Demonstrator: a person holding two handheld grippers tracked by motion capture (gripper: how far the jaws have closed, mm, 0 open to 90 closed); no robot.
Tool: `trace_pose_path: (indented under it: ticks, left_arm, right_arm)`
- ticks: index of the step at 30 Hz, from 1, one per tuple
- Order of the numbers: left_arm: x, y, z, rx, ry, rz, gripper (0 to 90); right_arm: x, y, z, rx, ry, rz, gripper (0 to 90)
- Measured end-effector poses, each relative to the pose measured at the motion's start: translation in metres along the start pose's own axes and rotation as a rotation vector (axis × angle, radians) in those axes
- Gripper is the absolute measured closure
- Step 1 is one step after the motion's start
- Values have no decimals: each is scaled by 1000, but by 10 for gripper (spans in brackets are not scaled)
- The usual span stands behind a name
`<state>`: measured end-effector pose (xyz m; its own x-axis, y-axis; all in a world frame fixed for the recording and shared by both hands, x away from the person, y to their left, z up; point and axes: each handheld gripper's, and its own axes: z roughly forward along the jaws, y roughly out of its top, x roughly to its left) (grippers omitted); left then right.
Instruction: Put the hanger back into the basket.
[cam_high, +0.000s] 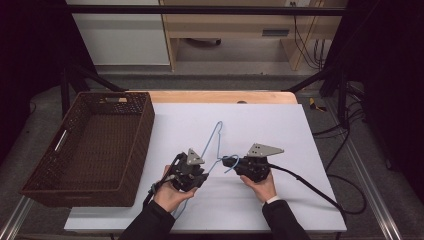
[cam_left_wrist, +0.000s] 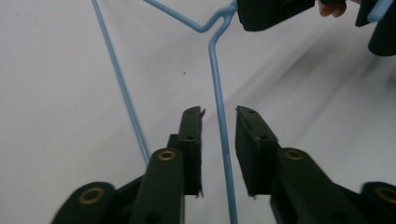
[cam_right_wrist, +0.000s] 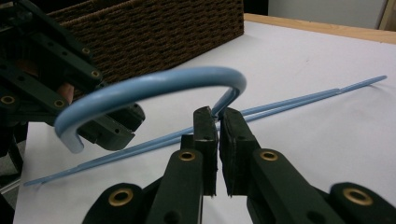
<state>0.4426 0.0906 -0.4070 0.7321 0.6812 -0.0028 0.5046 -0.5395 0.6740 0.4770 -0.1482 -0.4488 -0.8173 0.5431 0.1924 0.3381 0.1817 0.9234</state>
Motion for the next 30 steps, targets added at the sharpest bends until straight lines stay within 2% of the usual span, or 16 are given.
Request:
trace_pose_path:
  ticks: [3,8,13,21,25,28,30]
  left_arm:
    - [-1,4,3,6,5,6,604]
    - [-5,6,13,56,9,23,574]
    - [-6,4,26,96,13,29,647]
    - [-12,2,31,97,32,27,822]
    - [-14,2,31,91,70,26,845]
    - [-13,2,29,79,95,5,863]
    - [-13,2,28,77,91,-8,868]
  right_arm:
    - [0,0,0,3,-2,-3,860]
    - [0,0,0,3,-1,-8,860]
    - [1,1,-1,4,-5,-8,861]
    - [2,2,-2,3,-8,-10,860]
    - [2,2,-2,0,-12,-12,859]
    - [3,3,-3,2,-18,-22,858]
    - [4,3,-3,0,-21,-20,856]
